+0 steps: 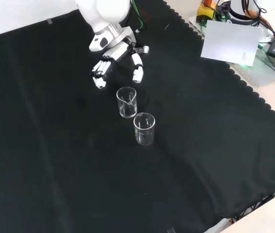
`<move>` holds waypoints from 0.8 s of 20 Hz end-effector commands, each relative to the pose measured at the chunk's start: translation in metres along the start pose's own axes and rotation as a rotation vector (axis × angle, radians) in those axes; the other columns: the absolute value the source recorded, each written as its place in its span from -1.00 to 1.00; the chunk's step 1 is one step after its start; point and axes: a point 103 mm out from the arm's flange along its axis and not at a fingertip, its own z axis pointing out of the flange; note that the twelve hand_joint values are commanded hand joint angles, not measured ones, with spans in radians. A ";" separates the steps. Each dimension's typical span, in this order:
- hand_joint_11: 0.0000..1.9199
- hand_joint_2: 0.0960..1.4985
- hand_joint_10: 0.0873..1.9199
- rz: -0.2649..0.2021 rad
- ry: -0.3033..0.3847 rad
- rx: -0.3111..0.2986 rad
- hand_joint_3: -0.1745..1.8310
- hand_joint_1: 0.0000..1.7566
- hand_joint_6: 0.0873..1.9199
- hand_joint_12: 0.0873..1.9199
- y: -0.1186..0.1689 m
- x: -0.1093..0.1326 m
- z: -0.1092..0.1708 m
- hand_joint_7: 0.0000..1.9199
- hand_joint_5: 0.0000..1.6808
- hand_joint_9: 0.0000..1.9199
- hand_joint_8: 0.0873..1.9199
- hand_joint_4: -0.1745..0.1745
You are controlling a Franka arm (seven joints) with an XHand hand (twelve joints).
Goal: Pick up the beaker on the right.
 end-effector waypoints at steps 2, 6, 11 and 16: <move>-1.00 -0.37 -0.41 -0.068 0.055 -0.001 -0.31 -0.22 -1.00 0.13 0.003 0.004 0.018 -0.80 -0.67 -0.68 -0.50 -0.20; -1.00 -0.38 -0.42 -0.092 0.090 -0.008 -0.30 -0.21 -1.00 0.17 0.005 0.004 0.027 -0.77 -0.66 -0.64 -0.49 -0.21; -1.00 -0.39 -0.43 -0.106 0.121 -0.030 -0.30 -0.18 -1.00 0.19 0.008 0.000 0.038 -0.74 -0.64 -0.61 -0.49 -0.21; -1.00 -0.40 -0.43 -0.114 0.123 -0.049 -0.30 -0.14 -1.00 0.19 0.014 -0.002 0.043 -0.72 -0.62 -0.61 -0.48 -0.21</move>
